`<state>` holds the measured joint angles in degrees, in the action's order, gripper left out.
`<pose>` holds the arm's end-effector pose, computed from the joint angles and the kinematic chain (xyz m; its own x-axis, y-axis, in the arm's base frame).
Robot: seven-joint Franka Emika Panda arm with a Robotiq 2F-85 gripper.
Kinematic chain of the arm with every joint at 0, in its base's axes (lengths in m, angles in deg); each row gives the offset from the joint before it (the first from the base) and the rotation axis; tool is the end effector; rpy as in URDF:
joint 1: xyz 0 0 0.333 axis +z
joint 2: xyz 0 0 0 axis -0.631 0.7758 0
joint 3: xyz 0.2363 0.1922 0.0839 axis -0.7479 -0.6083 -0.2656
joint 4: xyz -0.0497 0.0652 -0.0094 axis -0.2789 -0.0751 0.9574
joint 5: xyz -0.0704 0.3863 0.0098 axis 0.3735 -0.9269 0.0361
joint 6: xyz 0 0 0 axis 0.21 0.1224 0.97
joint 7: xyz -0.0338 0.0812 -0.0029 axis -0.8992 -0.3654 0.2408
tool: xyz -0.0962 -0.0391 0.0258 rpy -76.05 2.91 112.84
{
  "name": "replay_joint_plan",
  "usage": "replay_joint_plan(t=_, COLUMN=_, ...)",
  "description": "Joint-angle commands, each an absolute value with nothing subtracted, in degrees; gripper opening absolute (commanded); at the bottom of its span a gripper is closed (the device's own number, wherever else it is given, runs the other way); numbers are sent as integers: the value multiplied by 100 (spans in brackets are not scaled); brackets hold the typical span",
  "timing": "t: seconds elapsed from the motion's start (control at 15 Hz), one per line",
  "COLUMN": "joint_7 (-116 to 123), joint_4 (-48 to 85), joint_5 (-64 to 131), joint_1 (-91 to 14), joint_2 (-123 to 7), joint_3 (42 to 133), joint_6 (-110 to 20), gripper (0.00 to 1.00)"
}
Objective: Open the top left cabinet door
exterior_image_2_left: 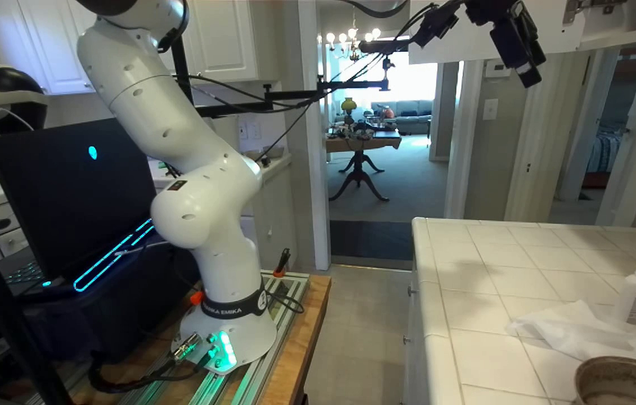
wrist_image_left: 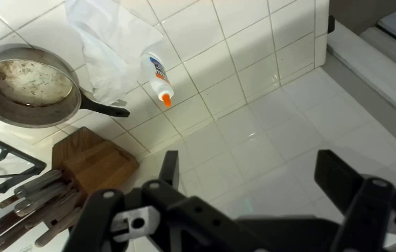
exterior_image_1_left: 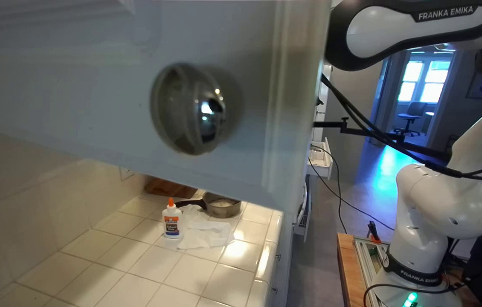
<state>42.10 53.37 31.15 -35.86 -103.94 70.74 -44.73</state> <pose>0.4246 0.1406 0.6356 0.7320 -0.4638 0.4991 -0.3498 -0.8844 -0.3089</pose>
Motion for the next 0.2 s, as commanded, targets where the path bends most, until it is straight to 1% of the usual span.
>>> replay_joint_plan(t=0.0, joint_7=4161, joint_4=5375, joint_5=3043, joint_1=-3680, joint_2=-10438, joint_3=7032, joint_6=-4479, gripper=100)
replay_joint_plan(t=0.13, joint_7=4158, joint_4=5430, joint_5=3034, joint_1=-3683, joint_2=-10485, joint_3=7040, joint_6=-4498, gripper=100)
